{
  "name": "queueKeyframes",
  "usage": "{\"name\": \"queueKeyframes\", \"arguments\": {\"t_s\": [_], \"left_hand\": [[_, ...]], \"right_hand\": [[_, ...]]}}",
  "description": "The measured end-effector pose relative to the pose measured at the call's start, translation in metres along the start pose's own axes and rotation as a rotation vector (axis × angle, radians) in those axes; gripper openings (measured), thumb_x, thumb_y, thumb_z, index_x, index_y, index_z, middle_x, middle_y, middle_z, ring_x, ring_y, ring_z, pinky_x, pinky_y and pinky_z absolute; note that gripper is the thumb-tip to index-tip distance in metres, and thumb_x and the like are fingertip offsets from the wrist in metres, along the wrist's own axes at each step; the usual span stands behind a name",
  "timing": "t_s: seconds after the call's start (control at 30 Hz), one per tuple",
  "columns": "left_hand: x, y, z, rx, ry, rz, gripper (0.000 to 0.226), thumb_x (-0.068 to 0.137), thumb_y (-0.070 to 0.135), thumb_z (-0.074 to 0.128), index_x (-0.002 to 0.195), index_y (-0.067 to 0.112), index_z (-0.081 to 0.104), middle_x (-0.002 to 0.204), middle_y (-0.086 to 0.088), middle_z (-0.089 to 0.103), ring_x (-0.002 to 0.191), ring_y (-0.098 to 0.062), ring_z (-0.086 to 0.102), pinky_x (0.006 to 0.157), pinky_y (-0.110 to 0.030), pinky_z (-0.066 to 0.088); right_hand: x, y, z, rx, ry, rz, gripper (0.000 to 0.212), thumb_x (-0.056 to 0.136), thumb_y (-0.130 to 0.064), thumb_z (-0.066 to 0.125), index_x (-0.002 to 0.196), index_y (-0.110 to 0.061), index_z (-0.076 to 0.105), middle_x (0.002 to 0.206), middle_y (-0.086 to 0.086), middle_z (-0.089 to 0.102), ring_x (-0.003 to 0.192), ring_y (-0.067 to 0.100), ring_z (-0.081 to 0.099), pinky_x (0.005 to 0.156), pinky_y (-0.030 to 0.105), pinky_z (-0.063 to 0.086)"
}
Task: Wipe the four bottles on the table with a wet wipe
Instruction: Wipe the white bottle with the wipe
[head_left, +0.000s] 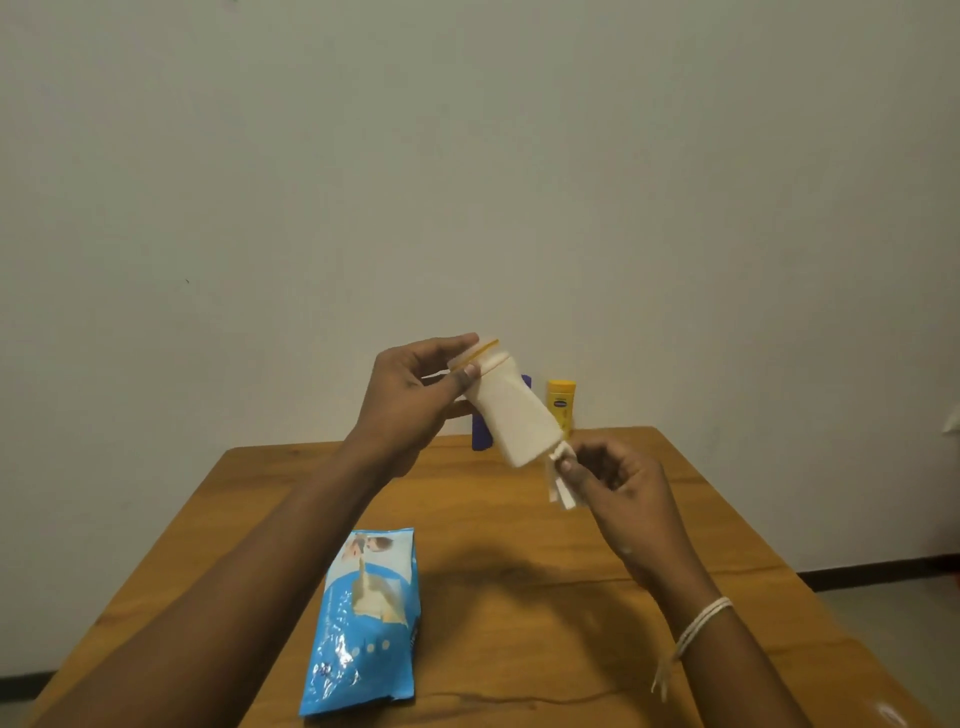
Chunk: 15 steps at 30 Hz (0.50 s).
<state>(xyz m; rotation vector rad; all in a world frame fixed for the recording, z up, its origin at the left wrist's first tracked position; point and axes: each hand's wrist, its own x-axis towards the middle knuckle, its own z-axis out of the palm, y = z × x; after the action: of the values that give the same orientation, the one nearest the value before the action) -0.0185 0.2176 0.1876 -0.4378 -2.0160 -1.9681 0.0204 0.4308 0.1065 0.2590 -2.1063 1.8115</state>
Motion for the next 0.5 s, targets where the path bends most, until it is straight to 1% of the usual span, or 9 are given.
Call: {"name": "queueKeyframes", "arguments": {"t_s": [0.07, 0.13, 0.2, 0.27, 0.33, 0.37, 0.43, 0.5], "left_hand": [[0.013, -0.013, 0.01, 0.032, -0.008, 0.004, 0.029, 0.091, 0.006, 0.071, 0.12, 0.01, 0.072, 0.121, -0.008, 0.07, 0.104, -0.023, 0.071, 0.078, -0.042, 0.064], [0.031, -0.026, 0.027, 0.12, -0.044, 0.037, 0.029, 0.091, 0.01, 0.072, 0.12, 0.015, 0.073, 0.123, -0.003, 0.069, 0.101, -0.015, 0.072, 0.078, -0.038, 0.064], [0.056, -0.042, 0.052, 0.212, -0.106, 0.05, 0.029, 0.092, 0.012, 0.071, 0.12, 0.019, 0.072, 0.124, 0.001, 0.068, 0.096, -0.009, 0.072, 0.079, -0.034, 0.063], [0.083, -0.063, 0.083, 0.297, -0.2, 0.036, 0.03, 0.094, 0.01, 0.067, 0.122, 0.02, 0.069, 0.127, 0.001, 0.065, 0.099, -0.01, 0.07, 0.083, -0.032, 0.062], [0.112, -0.088, 0.114, 0.425, -0.304, 0.046, 0.033, 0.095, 0.007, 0.062, 0.125, 0.021, 0.064, 0.133, -0.001, 0.06, 0.109, -0.016, 0.065, 0.084, -0.028, 0.058], [0.128, -0.102, 0.13, 0.514, -0.359, 0.064, 0.037, 0.094, 0.005, 0.061, 0.128, 0.021, 0.061, 0.135, -0.002, 0.058, 0.113, -0.019, 0.062, 0.084, -0.029, 0.055], [0.158, -0.131, 0.159, 0.693, -0.467, 0.096, 0.049, 0.092, 0.0, 0.059, 0.136, 0.02, 0.054, 0.137, -0.006, 0.055, 0.117, -0.024, 0.056, 0.085, -0.032, 0.051], [0.185, -0.159, 0.181, 0.824, -0.568, 0.101, 0.063, 0.089, -0.006, 0.057, 0.146, 0.02, 0.045, 0.139, -0.007, 0.05, 0.121, -0.026, 0.053, 0.086, -0.032, 0.05]], "right_hand": [[-0.003, 0.015, -0.003, 0.005, -0.002, 0.06, 0.008, 0.088, -0.019, 0.072, 0.096, -0.019, 0.075, 0.085, -0.007, 0.077, 0.078, 0.003, 0.07, 0.067, 0.02, 0.056], [-0.003, 0.03, -0.005, 0.002, -0.001, 0.115, 0.008, 0.087, -0.02, 0.074, 0.094, -0.019, 0.076, 0.086, -0.004, 0.077, 0.079, 0.006, 0.071, 0.068, 0.021, 0.057], [-0.001, 0.05, -0.005, 0.003, -0.002, 0.172, 0.006, 0.087, -0.018, 0.075, 0.092, -0.016, 0.076, 0.085, 0.002, 0.078, 0.079, 0.011, 0.072, 0.068, 0.023, 0.057], [0.0, 0.072, -0.002, -0.025, -0.028, 0.244, 0.006, 0.087, -0.019, 0.075, 0.091, -0.015, 0.076, 0.084, 0.003, 0.078, 0.079, 0.014, 0.072, 0.067, 0.024, 0.057], [0.0, 0.092, 0.005, -0.029, -0.084, 0.302, 0.005, 0.087, -0.02, 0.075, 0.087, -0.016, 0.076, 0.08, 0.004, 0.077, 0.072, 0.011, 0.07, 0.063, 0.023, 0.054], [0.0, 0.102, 0.009, -0.028, -0.105, 0.32, 0.005, 0.087, -0.021, 0.075, 0.084, -0.017, 0.076, 0.077, 0.003, 0.076, 0.068, 0.009, 0.068, 0.06, 0.023, 0.053], [0.005, 0.122, 0.014, -0.033, -0.137, 0.34, 0.008, 0.086, -0.021, 0.075, 0.078, -0.019, 0.075, 0.068, 0.001, 0.073, 0.06, 0.006, 0.064, 0.056, 0.022, 0.049], [0.011, 0.134, 0.017, -0.047, -0.149, 0.38, 0.007, 0.081, -0.019, 0.076, 0.075, -0.018, 0.074, 0.058, -0.003, 0.067, 0.053, 0.003, 0.059, 0.053, 0.018, 0.046]]}}
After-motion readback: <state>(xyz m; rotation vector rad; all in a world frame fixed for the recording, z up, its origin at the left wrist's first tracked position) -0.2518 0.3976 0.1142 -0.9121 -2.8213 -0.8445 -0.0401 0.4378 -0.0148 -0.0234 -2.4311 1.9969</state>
